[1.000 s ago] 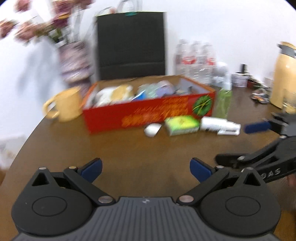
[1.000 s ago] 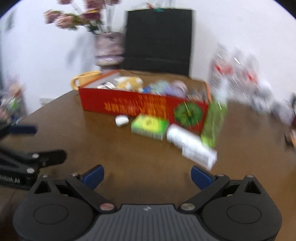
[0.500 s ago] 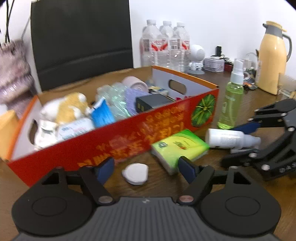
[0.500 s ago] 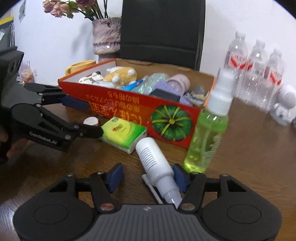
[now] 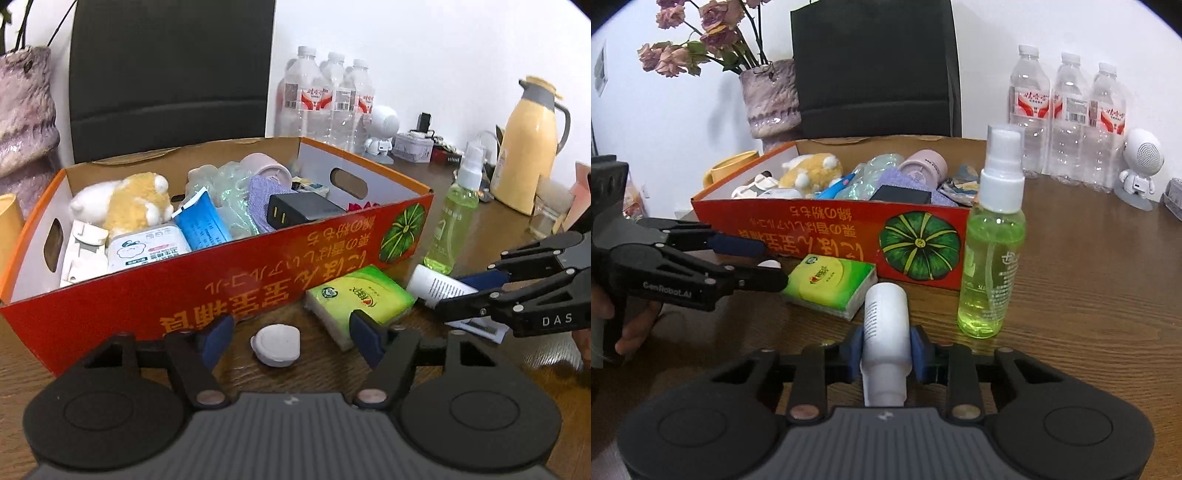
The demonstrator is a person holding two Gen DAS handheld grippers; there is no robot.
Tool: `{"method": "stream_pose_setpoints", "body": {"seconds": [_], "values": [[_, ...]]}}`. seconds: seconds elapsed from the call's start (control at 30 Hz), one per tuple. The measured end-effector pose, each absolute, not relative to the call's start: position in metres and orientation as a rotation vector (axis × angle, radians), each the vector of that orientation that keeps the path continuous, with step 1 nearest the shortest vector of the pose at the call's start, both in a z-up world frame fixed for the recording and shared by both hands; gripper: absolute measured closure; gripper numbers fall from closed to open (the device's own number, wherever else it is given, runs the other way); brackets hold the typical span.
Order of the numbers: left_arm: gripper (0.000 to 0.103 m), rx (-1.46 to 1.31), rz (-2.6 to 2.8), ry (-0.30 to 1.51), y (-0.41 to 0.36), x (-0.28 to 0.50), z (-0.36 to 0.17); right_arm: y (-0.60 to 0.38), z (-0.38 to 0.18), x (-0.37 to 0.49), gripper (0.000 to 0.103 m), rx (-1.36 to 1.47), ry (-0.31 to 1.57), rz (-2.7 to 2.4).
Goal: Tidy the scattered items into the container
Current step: 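Grasp the white spray bottle with the right tool while the left tool grasps the white cap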
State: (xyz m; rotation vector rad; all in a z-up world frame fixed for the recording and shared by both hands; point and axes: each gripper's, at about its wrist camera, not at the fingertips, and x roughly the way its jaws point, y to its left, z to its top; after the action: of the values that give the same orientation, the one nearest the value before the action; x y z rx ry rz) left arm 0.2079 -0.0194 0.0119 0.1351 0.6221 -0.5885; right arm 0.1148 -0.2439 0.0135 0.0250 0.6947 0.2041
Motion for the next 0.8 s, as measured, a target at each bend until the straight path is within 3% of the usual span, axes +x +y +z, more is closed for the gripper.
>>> {"method": "stream_pose_setpoints", "body": {"seconds": [0.1, 0.67, 0.73, 0.8], "values": [[0.045, 0.120, -0.600, 0.625, -0.017, 0.206, 0.013, -0.241, 0.012, 0.115, 0.075, 0.006, 0.687, 0.204], [0.055, 0.181, -0.520, 0.657, -0.020, 0.206, 0.007, -0.238, 0.010, 0.116, 0.073, -0.012, 0.685, 0.201], [0.069, 0.202, -0.526, 0.643, -0.024, 0.203, 0.006, -0.236, 0.010, 0.115, 0.073, -0.024, 0.684, 0.199], [0.075, 0.196, -0.545, 0.648, -0.026, 0.200, 0.007, -0.235, 0.010, 0.115, 0.074, -0.030, 0.683, 0.195]]}}
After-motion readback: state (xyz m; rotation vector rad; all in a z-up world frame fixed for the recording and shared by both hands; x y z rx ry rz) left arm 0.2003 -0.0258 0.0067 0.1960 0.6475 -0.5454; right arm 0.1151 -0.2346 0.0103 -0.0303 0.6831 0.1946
